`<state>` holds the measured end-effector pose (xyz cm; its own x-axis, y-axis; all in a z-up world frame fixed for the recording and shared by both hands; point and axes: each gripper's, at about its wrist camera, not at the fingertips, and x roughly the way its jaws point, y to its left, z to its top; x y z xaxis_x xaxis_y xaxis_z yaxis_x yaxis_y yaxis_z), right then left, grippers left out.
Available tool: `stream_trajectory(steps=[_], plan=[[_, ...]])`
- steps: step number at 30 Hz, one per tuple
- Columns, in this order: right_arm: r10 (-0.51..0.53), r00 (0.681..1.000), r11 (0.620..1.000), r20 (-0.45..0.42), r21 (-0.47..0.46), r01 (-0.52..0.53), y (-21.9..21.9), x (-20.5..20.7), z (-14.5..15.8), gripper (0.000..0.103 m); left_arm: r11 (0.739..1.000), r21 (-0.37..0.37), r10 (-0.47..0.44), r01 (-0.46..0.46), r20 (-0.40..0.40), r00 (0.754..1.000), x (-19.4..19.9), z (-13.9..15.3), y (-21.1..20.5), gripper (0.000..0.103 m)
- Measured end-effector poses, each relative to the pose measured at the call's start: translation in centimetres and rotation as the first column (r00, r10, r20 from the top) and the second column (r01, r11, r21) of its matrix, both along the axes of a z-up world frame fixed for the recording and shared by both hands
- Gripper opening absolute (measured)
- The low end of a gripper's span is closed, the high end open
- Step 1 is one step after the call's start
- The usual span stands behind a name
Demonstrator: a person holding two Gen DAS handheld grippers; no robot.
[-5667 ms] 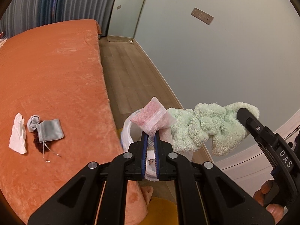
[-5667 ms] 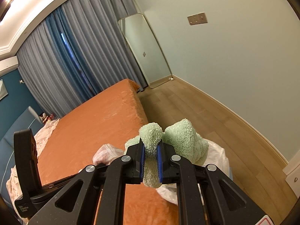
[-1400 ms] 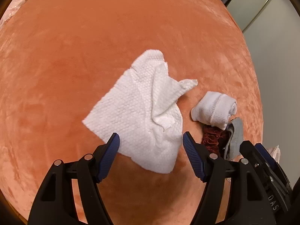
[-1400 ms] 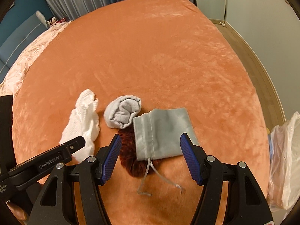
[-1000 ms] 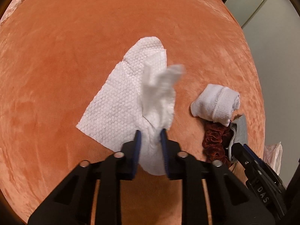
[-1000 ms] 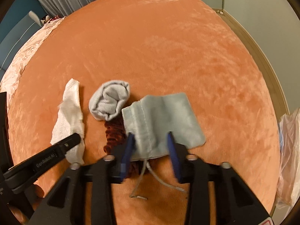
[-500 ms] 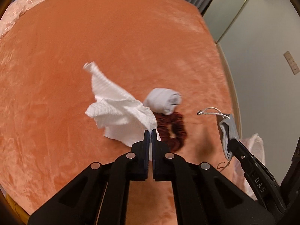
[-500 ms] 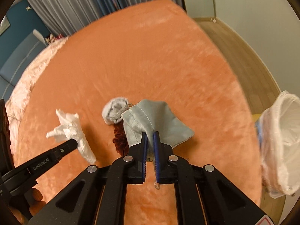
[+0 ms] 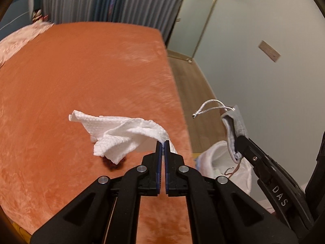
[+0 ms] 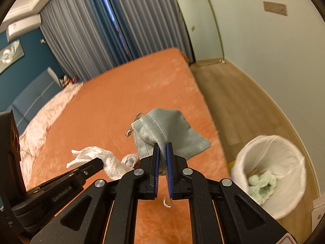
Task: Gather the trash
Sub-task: 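Carry the tissue in the left tool while the right tool carries the grey pouch to the wastebasket, then open the left tool over the wastebasket while the right tool releases the pouch into it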
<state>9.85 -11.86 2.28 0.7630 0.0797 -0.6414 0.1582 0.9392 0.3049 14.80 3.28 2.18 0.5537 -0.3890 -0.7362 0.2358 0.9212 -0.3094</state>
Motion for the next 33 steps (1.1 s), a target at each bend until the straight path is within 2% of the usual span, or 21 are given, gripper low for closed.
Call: stream_trajectory(steps=[5,10,15,23,33], plan=[[-0.051,0.998,0.999,0.042,-0.004,0.051,-3.8,-2.7,1.8,0.007,0.995,0.018,-0.1,0.099,0.06,0.993,-2.5,2.4,-5.4,0.002],[-0.12,0.991,0.993,0.059,-0.002,0.121,-7.6,-5.1,2.6,0.007,0.983,0.033,-0.185,0.183,0.086,0.979,-4.8,3.4,-10.1,0.002],[-0.194,0.979,0.981,0.053,0.003,0.195,-11.2,-7.6,2.3,0.007,0.965,0.026,-0.261,0.26,0.064,0.963,-6.2,3.0,-14.6,0.002],[-0.278,0.96,0.96,0.038,0.015,0.278,-15.6,-9.8,1.1,0.007,0.931,0.056,-0.364,0.361,0.064,0.929,-8.2,1.7,-20.2,0.002],[-0.319,0.948,0.948,0.008,0.023,0.319,-18.2,-10.5,-0.6,0.007,0.898,0.046,-0.44,0.438,0.042,0.897,-8.1,0.2,-23.5,0.003]])
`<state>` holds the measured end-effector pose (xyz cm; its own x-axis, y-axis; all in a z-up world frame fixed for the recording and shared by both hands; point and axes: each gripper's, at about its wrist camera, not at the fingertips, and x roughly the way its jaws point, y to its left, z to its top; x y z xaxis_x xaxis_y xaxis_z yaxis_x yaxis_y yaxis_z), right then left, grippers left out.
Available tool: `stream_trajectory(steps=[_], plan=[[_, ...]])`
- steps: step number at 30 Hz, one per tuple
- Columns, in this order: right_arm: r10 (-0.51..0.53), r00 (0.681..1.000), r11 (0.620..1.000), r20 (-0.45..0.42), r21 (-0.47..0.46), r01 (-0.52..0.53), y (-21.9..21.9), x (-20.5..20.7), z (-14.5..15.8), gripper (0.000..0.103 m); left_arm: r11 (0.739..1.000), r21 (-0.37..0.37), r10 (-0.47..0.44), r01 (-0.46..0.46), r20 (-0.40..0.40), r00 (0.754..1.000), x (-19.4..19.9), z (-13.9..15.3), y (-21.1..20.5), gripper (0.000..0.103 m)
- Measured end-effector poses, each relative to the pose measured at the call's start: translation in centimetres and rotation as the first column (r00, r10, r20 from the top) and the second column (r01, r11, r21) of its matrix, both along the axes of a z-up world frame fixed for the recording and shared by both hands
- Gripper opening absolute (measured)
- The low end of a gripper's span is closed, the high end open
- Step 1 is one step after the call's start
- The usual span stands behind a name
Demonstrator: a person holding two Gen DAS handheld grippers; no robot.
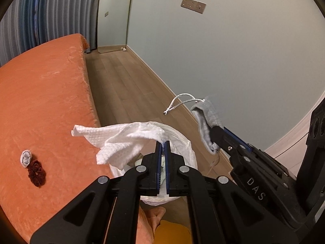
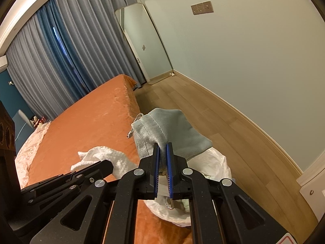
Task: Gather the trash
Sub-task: 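Open the left tool over the wastebasket while the right tool releases the pouch into it, then move both open tools back toward the white sock and red scrunchie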
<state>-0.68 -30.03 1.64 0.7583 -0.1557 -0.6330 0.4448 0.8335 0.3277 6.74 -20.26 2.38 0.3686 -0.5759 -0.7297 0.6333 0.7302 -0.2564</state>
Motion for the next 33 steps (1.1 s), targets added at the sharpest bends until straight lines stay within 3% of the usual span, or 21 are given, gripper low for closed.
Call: stream_trajectory(steps=[2,4,5,6,7,9,11,33], plan=[[-0.007,1.0,1.0,-0.005,0.005,0.007,-0.4,-0.1,-0.3,0.007,1.0,0.005,-0.009,0.009,0.01,1.0,0.0,-0.3,-0.5,0.005],[-0.017,1.0,1.0,-0.012,0.007,0.017,-0.8,-0.1,-0.6,0.007,0.999,0.031,0.007,-0.008,0.015,1.0,0.1,-0.6,-0.7,0.024],[-0.022,1.0,1.0,-0.015,0.008,0.023,-0.9,-0.1,-0.8,0.009,0.999,0.035,0.026,-0.027,0.018,0.999,0.1,-0.8,-0.7,0.041],[-0.028,0.999,1.0,-0.016,0.008,0.028,-0.9,-0.3,-0.9,0.014,0.998,0.03,0.047,-0.048,0.025,0.999,0.2,-0.7,-0.5,0.048],[-0.037,0.999,0.999,-0.019,0.004,0.037,-1.0,-0.4,-1.0,0.016,0.997,0.026,0.069,-0.07,0.032,0.997,0.4,-0.8,-0.1,0.049],[-0.041,0.999,0.999,-0.021,0.002,0.041,-1.2,-0.4,-1.2,0.029,0.996,0.035,0.086,-0.087,0.029,0.996,0.7,-1.0,0.2,0.05],[-0.044,0.999,0.999,-0.022,-0.004,0.043,-0.9,-0.5,-1.3,0.033,0.992,0.057,0.107,-0.108,0.029,0.994,1.0,-1.3,0.6,0.05],[0.037,0.999,0.999,-0.034,-0.035,-0.038,2.6,1.3,-0.5,0.048,0.972,0.055,0.229,-0.229,0.008,0.973,2.9,-1.4,6.6,0.05]])
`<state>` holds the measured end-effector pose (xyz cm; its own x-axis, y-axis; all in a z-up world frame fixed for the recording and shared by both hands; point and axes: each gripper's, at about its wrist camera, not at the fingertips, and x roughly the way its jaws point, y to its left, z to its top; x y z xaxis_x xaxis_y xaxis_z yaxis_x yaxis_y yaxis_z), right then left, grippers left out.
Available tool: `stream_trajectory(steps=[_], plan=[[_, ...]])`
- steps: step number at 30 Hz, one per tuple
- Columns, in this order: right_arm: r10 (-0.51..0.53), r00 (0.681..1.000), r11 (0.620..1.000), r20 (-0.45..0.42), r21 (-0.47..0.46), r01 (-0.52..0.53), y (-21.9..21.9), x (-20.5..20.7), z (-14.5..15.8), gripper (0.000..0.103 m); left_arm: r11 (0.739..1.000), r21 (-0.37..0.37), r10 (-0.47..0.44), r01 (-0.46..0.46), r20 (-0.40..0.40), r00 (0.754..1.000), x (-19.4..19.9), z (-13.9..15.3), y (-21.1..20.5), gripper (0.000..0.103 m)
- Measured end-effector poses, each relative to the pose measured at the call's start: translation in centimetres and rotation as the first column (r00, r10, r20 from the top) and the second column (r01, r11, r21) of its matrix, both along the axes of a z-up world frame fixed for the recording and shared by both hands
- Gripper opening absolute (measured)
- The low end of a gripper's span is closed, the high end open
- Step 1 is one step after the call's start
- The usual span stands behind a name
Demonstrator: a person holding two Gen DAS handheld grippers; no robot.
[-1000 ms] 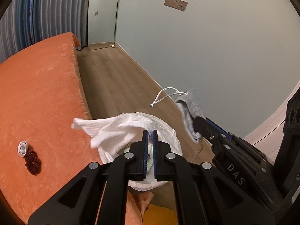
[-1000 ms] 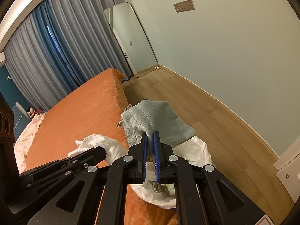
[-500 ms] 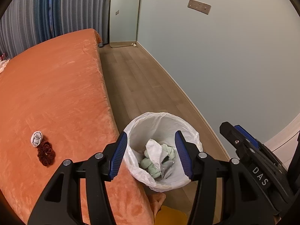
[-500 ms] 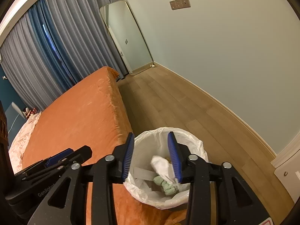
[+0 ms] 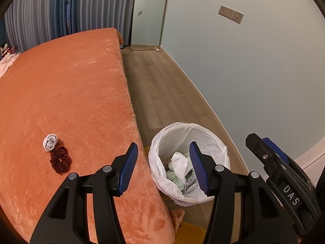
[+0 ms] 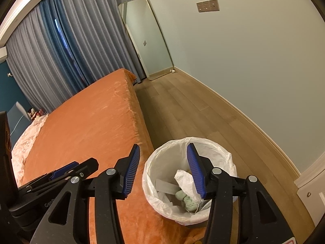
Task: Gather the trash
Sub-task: 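Move both open tools back toward the white sock and red scrunchie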
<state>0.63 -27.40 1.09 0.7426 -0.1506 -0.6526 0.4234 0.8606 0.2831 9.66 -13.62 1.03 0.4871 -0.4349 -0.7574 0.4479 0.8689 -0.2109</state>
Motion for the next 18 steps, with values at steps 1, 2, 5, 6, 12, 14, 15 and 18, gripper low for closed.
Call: stream_trajectory(steps=[1,2,5,6,12,14,15,18], plan=[[0.005,1.0,1.0,0.0,-0.002,-0.005,0.3,0.1,0.0,0.048,1.0,-0.001,0.005,-0.005,-0.002,1.0,0.1,0.0,0.2,0.05],[0.009,1.0,1.0,0.0,-0.003,-0.009,0.5,0.2,0.1,0.049,1.0,-0.003,0.01,-0.01,-0.006,1.0,0.2,0.0,0.6,0.05],[0.018,1.0,1.0,-0.001,-0.007,-0.018,1.2,0.5,0.2,0.052,1.0,-0.006,0.025,-0.026,-0.014,1.0,0.5,-0.1,1.5,0.05],[0.022,1.0,1.0,-0.001,-0.008,-0.022,1.4,0.6,0.2,0.053,0.999,-0.007,0.032,-0.033,-0.015,0.999,0.7,-0.1,1.9,0.05],[0.055,0.999,0.998,-0.005,-0.02,-0.055,3.3,1.3,0.5,0.056,0.998,-0.017,0.065,-0.065,-0.02,0.998,1.3,-0.1,4.0,0.05],[0.066,0.998,0.998,-0.004,-0.022,-0.066,3.9,1.5,0.6,0.056,0.997,-0.018,0.075,-0.075,-0.017,0.997,1.5,0.0,4.6,0.05],[0.07,0.998,0.997,-0.005,-0.024,-0.07,4.2,1.7,0.7,0.056,0.997,-0.019,0.079,-0.079,-0.017,0.997,1.6,0.0,4.9,0.05],[0.088,0.996,0.996,-0.007,-0.026,-0.088,5.1,2.1,0.8,0.056,0.995,-0.022,0.095,-0.095,-0.018,0.995,1.9,0.0,5.8,0.05]])
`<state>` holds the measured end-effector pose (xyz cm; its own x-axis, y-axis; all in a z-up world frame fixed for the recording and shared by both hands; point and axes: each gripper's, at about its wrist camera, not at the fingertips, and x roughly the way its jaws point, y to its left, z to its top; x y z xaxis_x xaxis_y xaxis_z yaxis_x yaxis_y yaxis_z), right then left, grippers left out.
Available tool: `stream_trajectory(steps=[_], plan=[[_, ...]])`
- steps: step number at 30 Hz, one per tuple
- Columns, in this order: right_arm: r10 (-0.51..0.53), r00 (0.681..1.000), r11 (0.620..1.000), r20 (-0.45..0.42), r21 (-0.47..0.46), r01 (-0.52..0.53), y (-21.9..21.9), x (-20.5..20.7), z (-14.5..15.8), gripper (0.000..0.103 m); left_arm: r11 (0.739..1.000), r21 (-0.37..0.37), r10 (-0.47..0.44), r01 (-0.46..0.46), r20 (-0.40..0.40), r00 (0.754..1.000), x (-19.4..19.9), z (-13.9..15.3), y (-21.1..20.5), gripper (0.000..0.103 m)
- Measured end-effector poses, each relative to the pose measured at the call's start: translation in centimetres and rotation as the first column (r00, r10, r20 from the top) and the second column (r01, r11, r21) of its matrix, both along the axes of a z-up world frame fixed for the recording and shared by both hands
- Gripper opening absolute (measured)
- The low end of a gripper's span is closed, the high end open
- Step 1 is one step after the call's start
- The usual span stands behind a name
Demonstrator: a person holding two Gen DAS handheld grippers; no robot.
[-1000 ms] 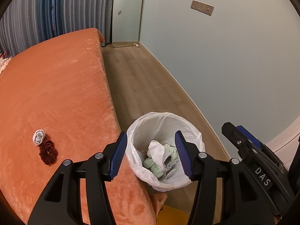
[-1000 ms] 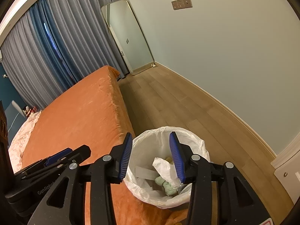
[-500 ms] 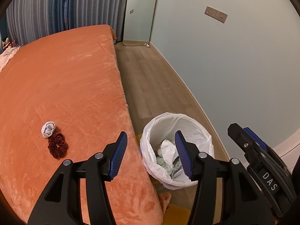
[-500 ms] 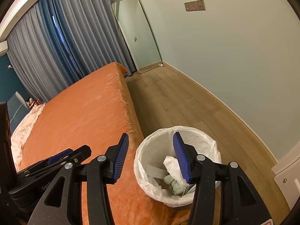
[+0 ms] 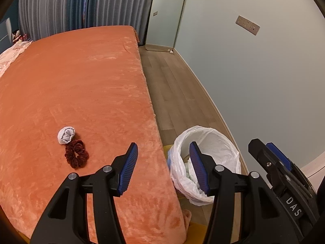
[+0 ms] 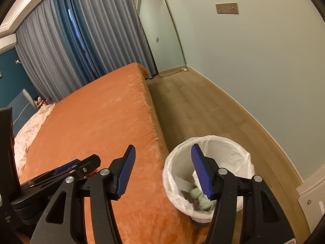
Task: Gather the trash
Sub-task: 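Move both open tools back toward the white sock and red scrunchie, then grasp the white rolled sock with the left tool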
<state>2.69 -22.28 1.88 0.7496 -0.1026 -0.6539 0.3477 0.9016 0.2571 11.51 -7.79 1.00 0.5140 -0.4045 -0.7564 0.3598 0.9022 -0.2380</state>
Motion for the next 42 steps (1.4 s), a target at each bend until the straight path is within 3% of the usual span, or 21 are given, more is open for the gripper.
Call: stream_trajectory(steps=[13,28,36,42], plan=[[0.074,0.997,0.997,-0.027,-0.017,-0.075,3.9,2.2,-0.3,0.057,0.998,-0.009,0.068,-0.069,-0.017,0.998,1.2,-0.9,4.5,0.05],[0.192,0.977,0.981,-0.097,-0.015,-0.195,11.2,6.1,-2.7,0.059,0.979,-0.002,0.202,-0.202,-0.085,0.976,4.5,-4.4,12.9,0.05],[0.258,0.95,0.966,-0.177,0.013,-0.26,15.6,8.9,-6.9,0.059,0.956,0.044,0.293,-0.289,-0.123,0.948,7.0,-7.8,18.4,0.059],[0.308,0.917,0.951,-0.254,0.048,-0.306,19.0,11.9,-11.1,0.059,0.929,0.081,0.371,-0.362,-0.191,0.909,9.6,-11.9,22.5,0.064]])
